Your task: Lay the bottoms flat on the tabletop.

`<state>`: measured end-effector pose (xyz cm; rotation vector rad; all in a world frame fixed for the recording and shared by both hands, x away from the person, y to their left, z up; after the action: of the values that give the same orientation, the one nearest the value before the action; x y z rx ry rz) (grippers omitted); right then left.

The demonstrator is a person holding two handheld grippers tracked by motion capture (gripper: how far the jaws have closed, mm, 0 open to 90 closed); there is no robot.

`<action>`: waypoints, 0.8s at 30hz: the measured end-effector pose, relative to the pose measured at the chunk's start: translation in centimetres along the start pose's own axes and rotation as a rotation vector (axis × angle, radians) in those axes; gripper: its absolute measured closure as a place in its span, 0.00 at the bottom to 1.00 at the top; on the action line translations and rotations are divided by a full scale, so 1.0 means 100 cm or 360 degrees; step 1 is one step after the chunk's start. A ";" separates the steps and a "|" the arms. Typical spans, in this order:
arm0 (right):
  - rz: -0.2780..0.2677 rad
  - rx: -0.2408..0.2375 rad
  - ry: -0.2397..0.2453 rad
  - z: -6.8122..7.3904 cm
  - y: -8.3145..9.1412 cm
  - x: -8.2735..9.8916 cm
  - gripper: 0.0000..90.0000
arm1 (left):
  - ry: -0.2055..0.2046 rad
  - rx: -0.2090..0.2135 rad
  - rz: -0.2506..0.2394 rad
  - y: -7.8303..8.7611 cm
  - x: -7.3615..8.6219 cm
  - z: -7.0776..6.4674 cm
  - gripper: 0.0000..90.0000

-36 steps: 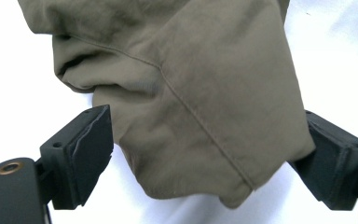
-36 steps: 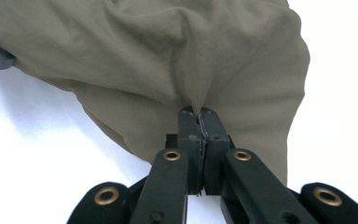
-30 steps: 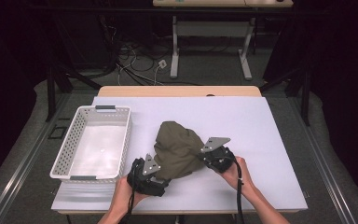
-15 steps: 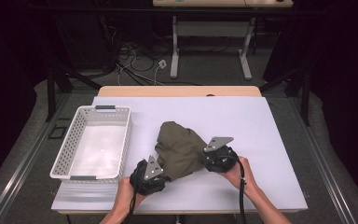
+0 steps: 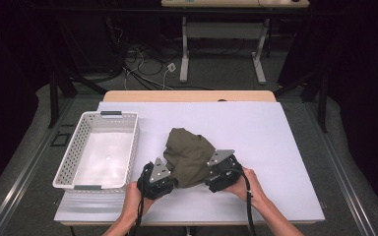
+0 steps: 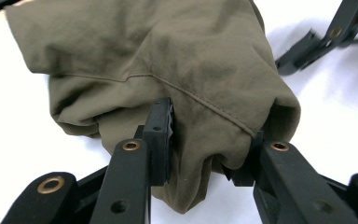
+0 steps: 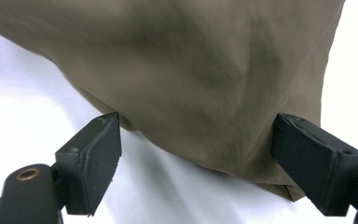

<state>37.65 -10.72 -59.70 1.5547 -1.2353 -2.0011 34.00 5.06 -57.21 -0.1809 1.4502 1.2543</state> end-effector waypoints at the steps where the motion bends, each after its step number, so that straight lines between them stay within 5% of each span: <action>1: 0.0016 0.0023 -0.0003 -0.002 -0.002 0.001 0.19 | 0.0015 -0.0004 -0.0007 -0.001 -0.001 0.001 0.74; 3: 0.0030 0.0031 0.0001 -0.005 -0.005 0.003 0.22 | 0.0027 -0.0017 -0.0018 -0.002 -0.002 0.002 0.74; 8: 0.0011 0.0105 0.0006 -0.012 -0.002 0.005 0.56 | 0.0016 -0.0029 -0.0004 -0.005 -0.002 0.006 0.73; 13: -0.0055 0.0122 0.0017 -0.013 0.004 0.000 0.78 | -0.0007 -0.0061 0.0041 -0.006 0.002 0.009 0.62; 20: -0.0133 0.0135 0.0009 -0.013 0.012 -0.011 0.87 | -0.0051 -0.0117 0.0118 -0.002 0.008 0.011 0.28; 24: -0.0151 0.0136 0.0012 -0.012 0.013 -0.016 0.87 | -0.0081 -0.0132 0.0132 0.006 0.008 0.010 0.20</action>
<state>38.97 -10.88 -57.67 1.6890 -1.2827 -2.0223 33.91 6.47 -57.31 -0.1444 1.3752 1.3782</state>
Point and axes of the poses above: each handheld gripper's, and its own axes: y roughly backward along the jaws, x roughly out of its underside, z roughly to its left, the point moved 9 cm from there along -y, roughly forward along the jaws, and after that the axes turned 14 degrees about -x, right-handed, at the moved point
